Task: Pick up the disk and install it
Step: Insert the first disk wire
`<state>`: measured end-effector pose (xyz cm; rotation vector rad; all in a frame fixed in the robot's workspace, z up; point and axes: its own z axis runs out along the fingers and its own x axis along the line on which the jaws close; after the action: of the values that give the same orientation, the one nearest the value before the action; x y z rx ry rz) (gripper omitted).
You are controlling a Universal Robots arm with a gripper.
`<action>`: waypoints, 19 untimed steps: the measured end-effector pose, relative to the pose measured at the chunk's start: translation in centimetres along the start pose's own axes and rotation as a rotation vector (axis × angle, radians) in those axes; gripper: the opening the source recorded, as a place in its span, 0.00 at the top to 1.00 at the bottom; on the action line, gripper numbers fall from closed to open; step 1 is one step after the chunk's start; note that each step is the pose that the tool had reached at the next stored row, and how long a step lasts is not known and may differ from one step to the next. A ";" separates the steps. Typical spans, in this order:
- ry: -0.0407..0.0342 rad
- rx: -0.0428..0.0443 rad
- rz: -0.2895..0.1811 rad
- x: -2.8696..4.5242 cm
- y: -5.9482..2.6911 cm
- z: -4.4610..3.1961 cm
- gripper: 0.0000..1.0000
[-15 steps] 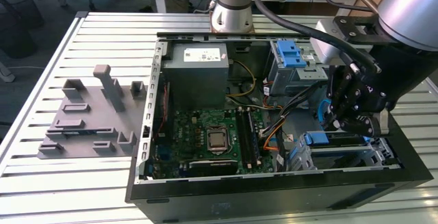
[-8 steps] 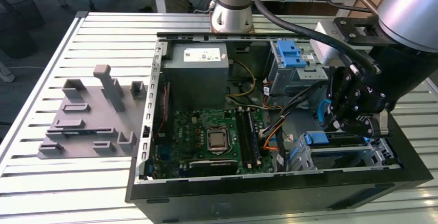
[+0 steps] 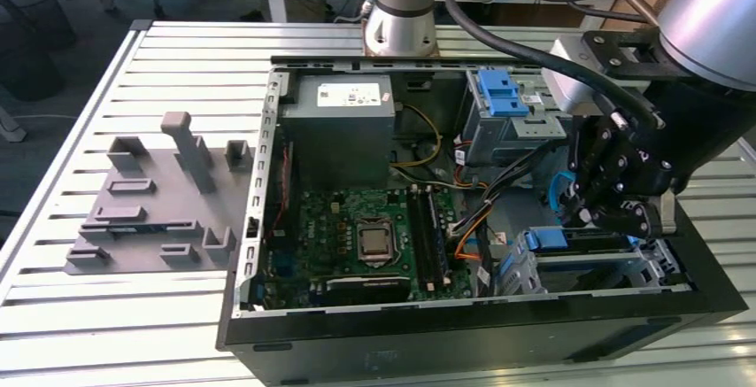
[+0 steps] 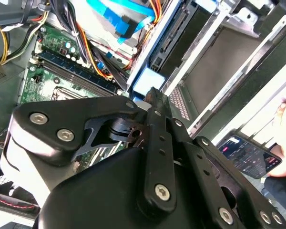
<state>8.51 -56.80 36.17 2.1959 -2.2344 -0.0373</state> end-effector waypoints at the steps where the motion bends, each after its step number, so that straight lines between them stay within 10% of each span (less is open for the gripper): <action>1: 0.0001 0.0000 0.000 -0.01 -0.25 -0.01 0.89; 19: 0.0002 -0.0001 0.000 -0.08 -2.41 -0.08 0.89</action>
<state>10.92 -56.76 36.20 2.1955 -2.2344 -0.0371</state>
